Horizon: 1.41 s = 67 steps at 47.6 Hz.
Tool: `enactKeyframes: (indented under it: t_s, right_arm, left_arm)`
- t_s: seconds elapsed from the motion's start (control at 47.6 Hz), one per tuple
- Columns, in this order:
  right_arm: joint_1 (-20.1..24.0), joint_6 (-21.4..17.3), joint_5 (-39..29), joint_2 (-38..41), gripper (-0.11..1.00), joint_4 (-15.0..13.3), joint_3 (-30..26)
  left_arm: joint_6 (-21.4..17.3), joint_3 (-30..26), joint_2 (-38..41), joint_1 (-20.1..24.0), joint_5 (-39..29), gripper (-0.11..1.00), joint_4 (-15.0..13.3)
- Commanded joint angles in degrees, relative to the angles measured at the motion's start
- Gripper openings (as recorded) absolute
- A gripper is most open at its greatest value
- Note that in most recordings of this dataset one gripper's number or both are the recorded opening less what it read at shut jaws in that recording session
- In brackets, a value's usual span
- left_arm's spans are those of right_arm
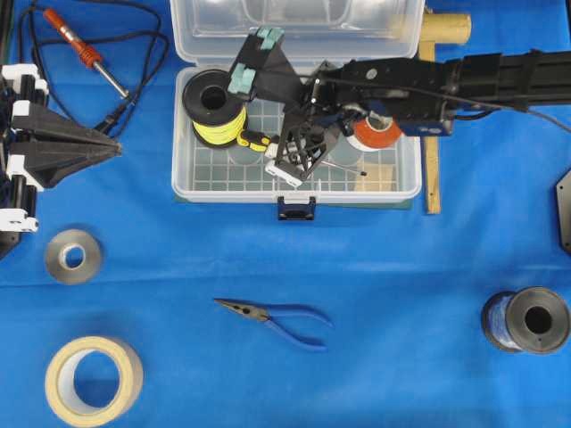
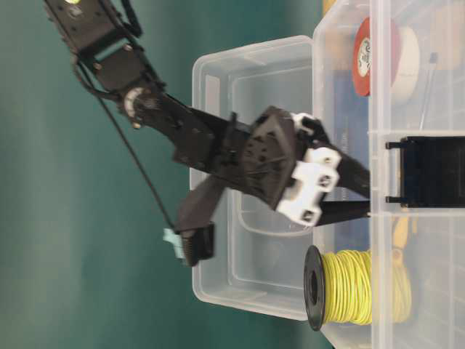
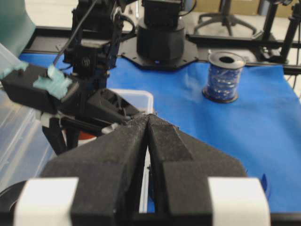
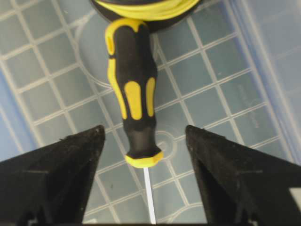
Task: Pick the screwdriver from the toolbox among several items.
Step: 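Close the right gripper on the screwdriver handle, then lift the screwdriver out of the toolbox and carry it toward the pliers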
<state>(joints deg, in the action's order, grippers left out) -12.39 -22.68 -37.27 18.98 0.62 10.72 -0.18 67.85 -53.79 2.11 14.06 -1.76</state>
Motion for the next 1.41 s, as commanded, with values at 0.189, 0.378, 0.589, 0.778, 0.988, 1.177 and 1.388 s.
enactKeyframes:
  t_s: [0.189,0.378,0.589,0.778,0.988,1.177,1.388]
  right_arm:
    - [-0.3,0.1,2.0,2.4,0.68,0.4,-1.6]
    - [-0.2,0.2,1.0,1.8,0.27,0.4,-1.7]
    - [-0.2,-0.1,-3.0,-4.2,0.26,0.3,-1.6]
    - [1.5,-0.7,-7.3,-13.2,0.25,0.3,-1.5]
    - [8.5,-4.0,-8.7,-20.1,0.26,-0.1,-1.4]
    - [16.9,-10.5,-5.9,-18.2,0.26,-3.3,-1.6]
    - [20.7,-18.2,-1.8,-9.9,0.26,-7.0,-1.9]
  left_arm:
    - [0.4,-0.4,0.2,0.1,-0.2,0.00,0.0]
    - [0.5,-0.4,0.0,0.1,-1.1,0.00,0.0]
    - [0.5,-0.4,-0.6,0.1,-1.1,0.00,-0.1]
    - [0.5,-0.4,-1.1,0.2,-1.1,0.00,0.0]
    - [0.5,-0.4,-1.0,0.1,-1.1,0.00,0.0]
    - [0.5,-0.4,-1.0,0.1,-0.9,0.00,-0.1]
    - [0.5,-0.4,-1.0,0.1,-0.9,0.00,-0.1]
